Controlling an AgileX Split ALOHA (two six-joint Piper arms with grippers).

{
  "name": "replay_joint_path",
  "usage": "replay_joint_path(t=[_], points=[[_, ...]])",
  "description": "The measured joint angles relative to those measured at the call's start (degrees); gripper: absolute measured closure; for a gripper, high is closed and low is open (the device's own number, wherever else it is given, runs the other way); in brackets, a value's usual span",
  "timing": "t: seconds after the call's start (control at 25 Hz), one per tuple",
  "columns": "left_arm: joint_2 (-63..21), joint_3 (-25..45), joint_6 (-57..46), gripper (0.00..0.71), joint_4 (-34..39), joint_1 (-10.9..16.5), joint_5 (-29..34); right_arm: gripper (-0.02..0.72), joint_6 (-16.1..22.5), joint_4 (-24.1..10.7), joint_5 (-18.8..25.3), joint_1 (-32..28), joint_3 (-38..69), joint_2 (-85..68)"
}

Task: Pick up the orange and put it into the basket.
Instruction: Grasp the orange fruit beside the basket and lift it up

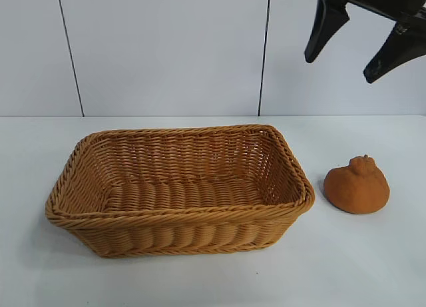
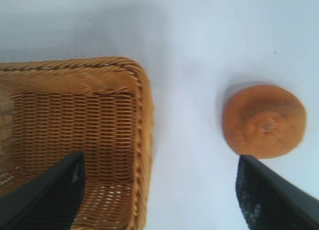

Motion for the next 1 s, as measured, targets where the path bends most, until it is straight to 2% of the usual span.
replay_joint_path(t=[0.32,0.76,0.84,0.88,1.0], points=[[0.0,0.0,-0.2,0.067,0.1,0.0,0.0,0.136,-0.3,-0.2,-0.5,-1.5,0.0,7.6],[0.0,0.0,-0.4,0.067,0.1,0.0,0.0,0.139,-0.5,0.5,-5.9,-1.5,0.0,23.0],[0.0,0.0,-0.4,0.067,0.1,0.0,0.0,0.185,-0.6,0.7,-5.9,-1.5,0.0,23.8],[0.0,0.0,-0.4,0.067,0.1,0.0,0.0,0.239,-0.6,0.7,-6.0,-1.5,0.0,23.8],[0.0,0.0,-0.4,0.067,0.1,0.0,0.0,0.487,-1.3,0.7,-6.0,-1.5,0.0,23.4]])
